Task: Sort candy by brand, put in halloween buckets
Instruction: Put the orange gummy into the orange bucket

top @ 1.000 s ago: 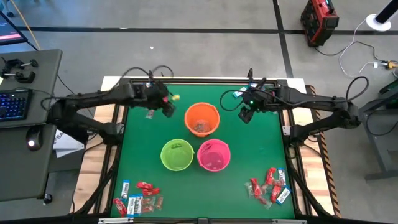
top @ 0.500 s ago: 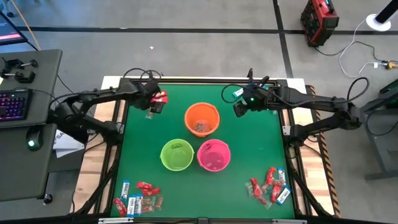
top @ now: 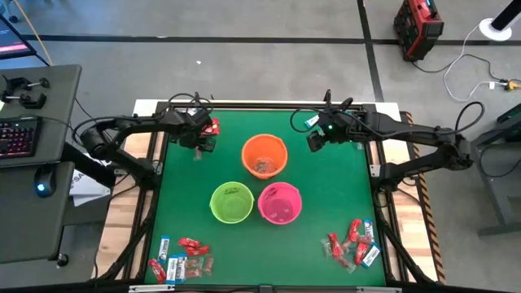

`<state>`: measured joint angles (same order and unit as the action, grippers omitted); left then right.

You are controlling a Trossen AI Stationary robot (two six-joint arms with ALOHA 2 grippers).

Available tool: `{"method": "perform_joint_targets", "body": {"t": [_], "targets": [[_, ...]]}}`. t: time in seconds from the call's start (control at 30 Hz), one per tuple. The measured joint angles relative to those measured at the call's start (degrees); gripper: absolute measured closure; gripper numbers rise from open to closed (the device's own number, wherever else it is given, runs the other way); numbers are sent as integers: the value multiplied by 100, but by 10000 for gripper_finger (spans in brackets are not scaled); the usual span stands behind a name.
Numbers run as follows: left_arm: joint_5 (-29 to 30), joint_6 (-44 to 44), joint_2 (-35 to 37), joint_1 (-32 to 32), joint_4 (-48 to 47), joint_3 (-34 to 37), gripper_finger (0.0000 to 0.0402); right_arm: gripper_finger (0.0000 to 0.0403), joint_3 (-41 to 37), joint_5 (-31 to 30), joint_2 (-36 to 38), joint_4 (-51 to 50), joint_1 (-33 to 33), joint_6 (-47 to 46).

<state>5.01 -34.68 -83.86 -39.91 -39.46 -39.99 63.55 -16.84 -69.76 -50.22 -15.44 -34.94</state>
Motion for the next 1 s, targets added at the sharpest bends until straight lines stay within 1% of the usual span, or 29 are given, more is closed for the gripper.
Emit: {"method": "perform_joint_targets", "body": {"t": [0.1, 0.13, 0.17, 0.27, 0.4, 0.5, 0.6, 0.67, 0.73, 0.9, 1.0], "targets": [[-10, -157, 283, 88, -71, -153, 360, 124, 0, 4, -2, -41, 0, 187], [-27, -211, 403, 118, -76, -204, 379, 124, 0, 3, -2, -47, 0, 237], [-25, -262, 540, 153, -128, -242, 387, 124, 0, 3, -2, -61, 0, 267], [-23, -431, 925, 208, -371, -409, 381, 124, 0, 4, -2, -84, 0, 402], [-8, -469, 1419, 224, -738, -668, 395, 124, 0, 7, -2, -100, 0, 556], [-128, -356, 1742, 376, -390, -965, 396, 124, 0, 7, -2, -100, -7, 686], [-329, -152, 1819, 757, 349, -1323, 399, 124, 0, -54, 5, -100, -7, 715], [-367, 2, 1713, 1112, 1016, -1557, 399, 124, 0, -88, 73, -98, -7, 825], [-444, 153, 1460, 1512, 1621, -1778, 400, 124, 73, -120, 197, -135, -14, 911], [-791, 491, 355, 2393, 2544, -2281, 401, 124, 323, -260, 550, -137, -111, 952], [-1081, 780, -261, 2725, 2950, -2615, 397, 124, 384, -262, 724, -143, -200, 934]]}}
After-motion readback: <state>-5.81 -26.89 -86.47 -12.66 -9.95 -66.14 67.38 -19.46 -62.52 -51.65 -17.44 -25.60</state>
